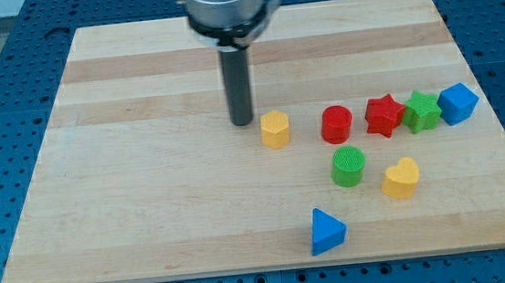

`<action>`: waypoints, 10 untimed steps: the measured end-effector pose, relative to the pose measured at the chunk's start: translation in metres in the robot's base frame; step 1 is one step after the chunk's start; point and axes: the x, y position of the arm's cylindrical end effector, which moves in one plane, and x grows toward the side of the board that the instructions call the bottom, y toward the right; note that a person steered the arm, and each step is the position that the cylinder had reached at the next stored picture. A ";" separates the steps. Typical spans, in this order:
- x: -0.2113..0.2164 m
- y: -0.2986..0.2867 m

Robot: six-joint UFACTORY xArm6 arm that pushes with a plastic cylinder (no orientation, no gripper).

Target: Move the yellow hexagon to the red circle

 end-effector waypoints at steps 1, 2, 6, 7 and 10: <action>0.008 -0.030; 0.017 -0.023; 0.031 -0.006; 0.023 0.007; 0.023 -0.010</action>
